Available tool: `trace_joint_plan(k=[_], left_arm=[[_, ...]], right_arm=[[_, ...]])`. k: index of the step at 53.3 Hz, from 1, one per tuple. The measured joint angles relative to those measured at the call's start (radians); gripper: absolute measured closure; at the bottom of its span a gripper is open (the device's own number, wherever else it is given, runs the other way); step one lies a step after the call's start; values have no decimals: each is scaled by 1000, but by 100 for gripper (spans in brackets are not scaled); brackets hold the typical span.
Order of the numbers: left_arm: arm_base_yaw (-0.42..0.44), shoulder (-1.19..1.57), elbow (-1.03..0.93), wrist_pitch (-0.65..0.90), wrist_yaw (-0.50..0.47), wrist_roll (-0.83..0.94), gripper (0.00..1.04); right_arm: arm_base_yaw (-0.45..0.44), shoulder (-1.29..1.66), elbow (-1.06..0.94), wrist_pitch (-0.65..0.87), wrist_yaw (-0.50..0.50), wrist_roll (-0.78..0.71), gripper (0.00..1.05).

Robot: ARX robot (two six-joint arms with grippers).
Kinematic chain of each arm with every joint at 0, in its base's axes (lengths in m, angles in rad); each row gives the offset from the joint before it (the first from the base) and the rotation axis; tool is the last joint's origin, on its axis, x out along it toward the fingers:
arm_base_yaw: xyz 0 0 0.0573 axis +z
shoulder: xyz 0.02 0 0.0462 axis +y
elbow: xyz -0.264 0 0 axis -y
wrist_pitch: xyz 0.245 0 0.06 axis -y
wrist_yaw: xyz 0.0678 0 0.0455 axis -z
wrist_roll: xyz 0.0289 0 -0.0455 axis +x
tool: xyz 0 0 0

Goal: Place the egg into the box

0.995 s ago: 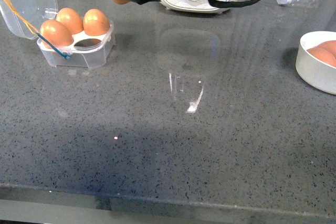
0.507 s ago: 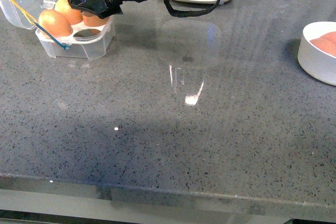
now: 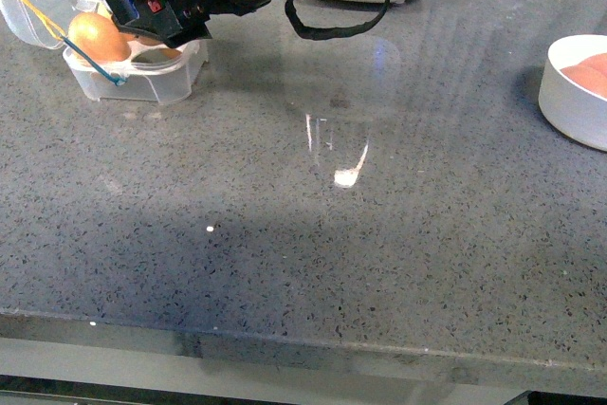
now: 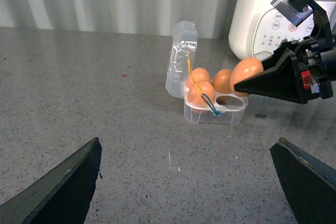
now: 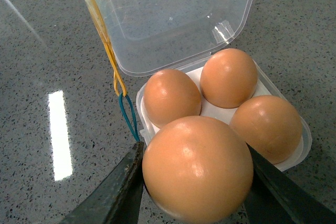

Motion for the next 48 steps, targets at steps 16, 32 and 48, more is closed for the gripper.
trace_joint_plan(k=[16,32,48], left_arm=[[0,0,0,0,0,0,7],[0,0,0,0,0,0,7],[0,0,0,0,0,0,7]], right_arm=[[0,-3,-10,19,6,2,7],[-47,-135,-138,140,16,64,7],[-247,-378,-456,354,106,138,7]])
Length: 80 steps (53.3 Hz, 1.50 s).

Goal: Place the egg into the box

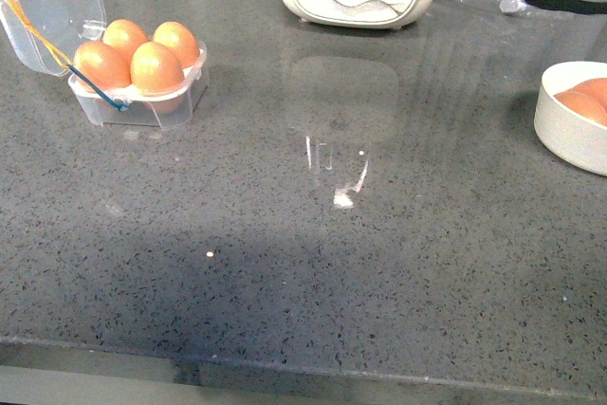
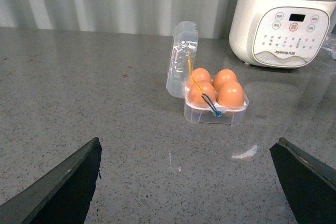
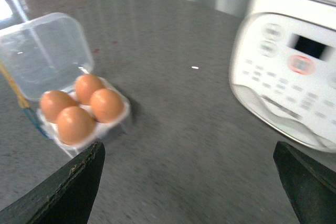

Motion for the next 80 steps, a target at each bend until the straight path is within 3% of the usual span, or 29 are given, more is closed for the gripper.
trace_joint_plan(k=[10,14,16,28,35,58,65,80], left_arm=[[0,0,0,0,0,0,7],[0,0,0,0,2,0,7],[0,0,0,0,-2,0,7],[0,0,0,0,1,0,7],[0,0,0,0,0,0,7],[0,0,0,0,0,0,7],[0,0,0,0,0,0,7],[0,0,0,0,0,0,7]], right_arm=[[-199,-175,-246,117,90,24,8],[-280,-250,-420,371,391,57,24],[-307,-313,-507,431,464,66,33],[-315,-505,-726,464,469,74,72],[-312,-602,-813,455,468,74,101],[-312,-869,-957,327,468,75,102],[-312,-887,-998,364,468,75,102],[-312,-1104,-1031,172,468,75,102]])
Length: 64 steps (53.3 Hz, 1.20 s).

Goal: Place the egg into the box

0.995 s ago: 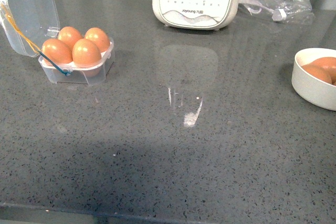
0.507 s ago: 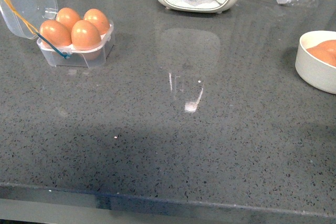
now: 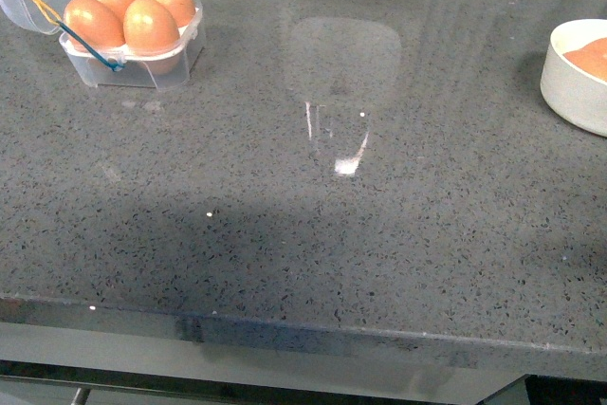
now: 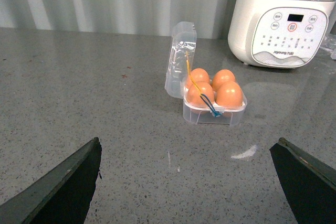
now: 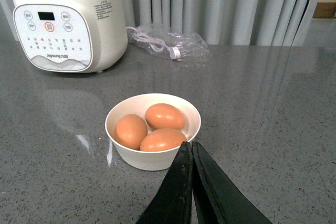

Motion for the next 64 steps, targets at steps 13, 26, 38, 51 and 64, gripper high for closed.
trace_joint_plan(k=[13,26,38,51,64], left_arm=[[0,0,0,0,0,0,7],[0,0,0,0,0,0,7],[0,0,0,0,0,0,7],[0,0,0,0,0,0,7],[0,0,0,0,0,0,7]], right_arm=[[0,-180,-3,-164,0,0,102],[0,-317,-3,-297,0,0,102],[0,-394,-3,-373,0,0,102],[0,-463,-3,-441,0,0,102],[0,-635,-3,-618,0,0,102]])
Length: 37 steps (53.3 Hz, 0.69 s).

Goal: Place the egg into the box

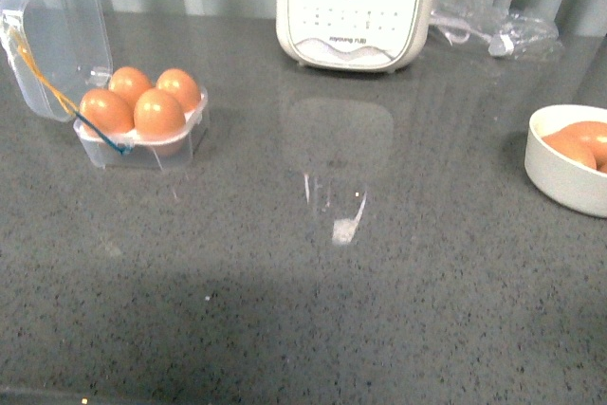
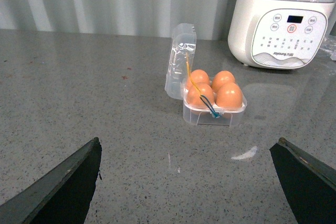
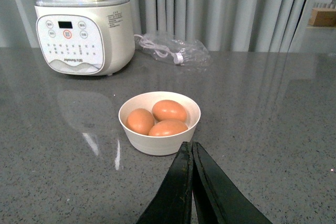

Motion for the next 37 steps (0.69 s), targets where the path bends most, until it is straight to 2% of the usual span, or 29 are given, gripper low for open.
trace_joint_plan(k=[8,12,37], left_arm=[[0,0,0,0,0,0,7],[0,0,0,0,0,0,7],[0,0,0,0,0,0,7]], right_arm=[[0,-1,0,-3,0,0,99],[0,0,0,-3,0,0,84],[0,-1,0,-3,0,0,11]])
